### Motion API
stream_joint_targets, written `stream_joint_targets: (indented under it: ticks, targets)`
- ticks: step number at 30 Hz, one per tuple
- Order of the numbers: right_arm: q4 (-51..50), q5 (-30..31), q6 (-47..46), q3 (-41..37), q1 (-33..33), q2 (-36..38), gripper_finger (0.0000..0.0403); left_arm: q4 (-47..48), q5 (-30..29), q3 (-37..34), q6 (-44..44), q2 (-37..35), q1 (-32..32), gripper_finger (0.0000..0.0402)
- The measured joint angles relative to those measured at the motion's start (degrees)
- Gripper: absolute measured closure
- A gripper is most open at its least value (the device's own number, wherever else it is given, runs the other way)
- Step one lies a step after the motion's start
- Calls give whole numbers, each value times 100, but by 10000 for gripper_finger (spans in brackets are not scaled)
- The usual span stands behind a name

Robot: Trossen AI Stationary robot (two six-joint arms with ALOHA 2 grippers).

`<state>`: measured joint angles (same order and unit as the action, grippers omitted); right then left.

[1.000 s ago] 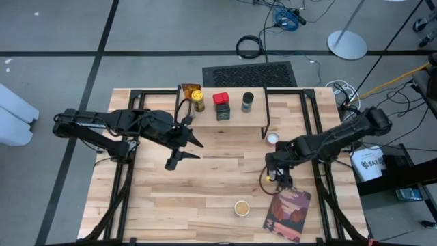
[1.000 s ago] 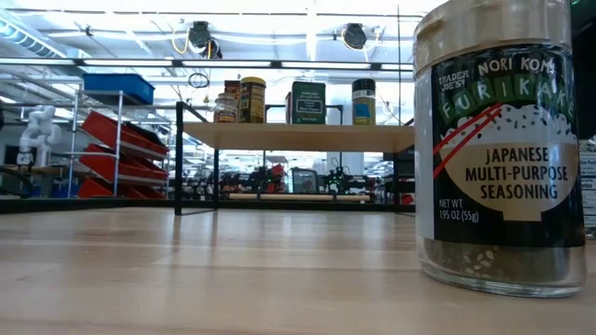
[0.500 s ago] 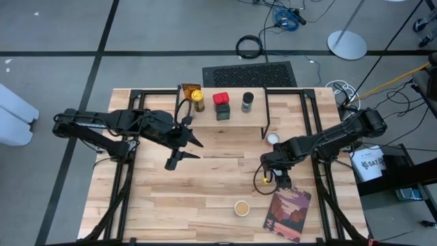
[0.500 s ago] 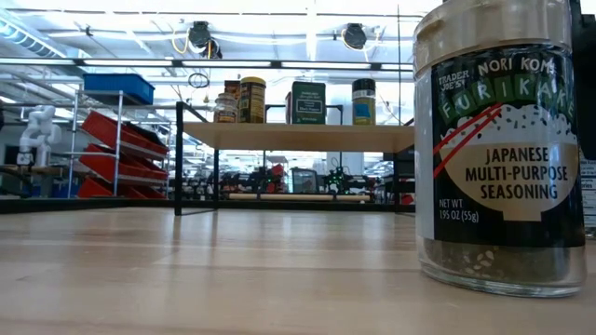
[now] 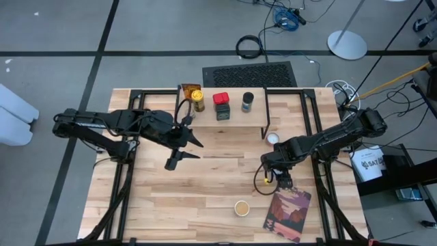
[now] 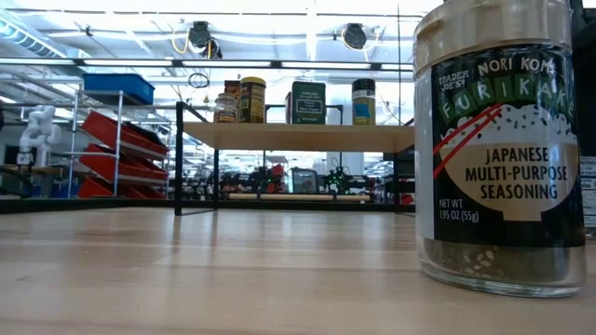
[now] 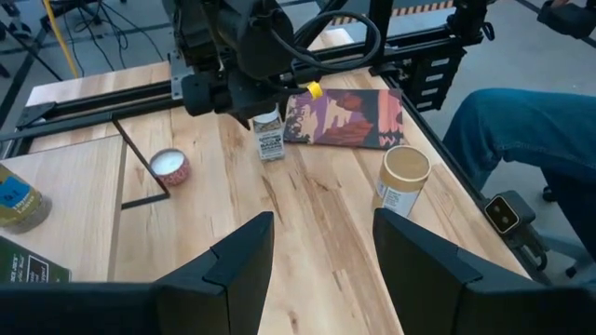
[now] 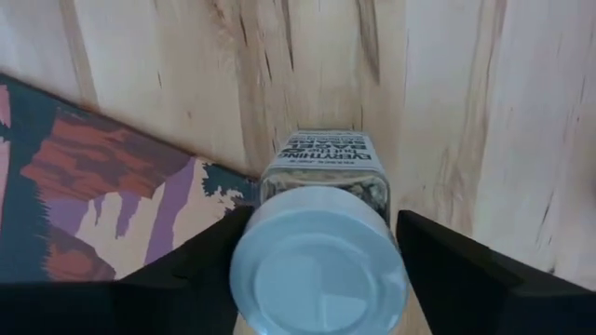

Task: Shelf spices
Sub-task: Put the white spice bottle on the shelf

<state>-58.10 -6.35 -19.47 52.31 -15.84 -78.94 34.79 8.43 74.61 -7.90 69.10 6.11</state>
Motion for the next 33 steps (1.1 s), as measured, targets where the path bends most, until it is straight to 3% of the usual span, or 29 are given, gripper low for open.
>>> stream_joint_targets:
  ticks: [10,20,33]
  targets:
    - [201,17,-80,2,0,-2,215,28,-167,0,-12,0,0,207]
    - [214,2,-209,157,-2,-2,206,66,-606,93,-52,-110,-2,207]
    - [-583,252,289,2038,126,-2,210,40,-1449,173,6,-464,-2,207]
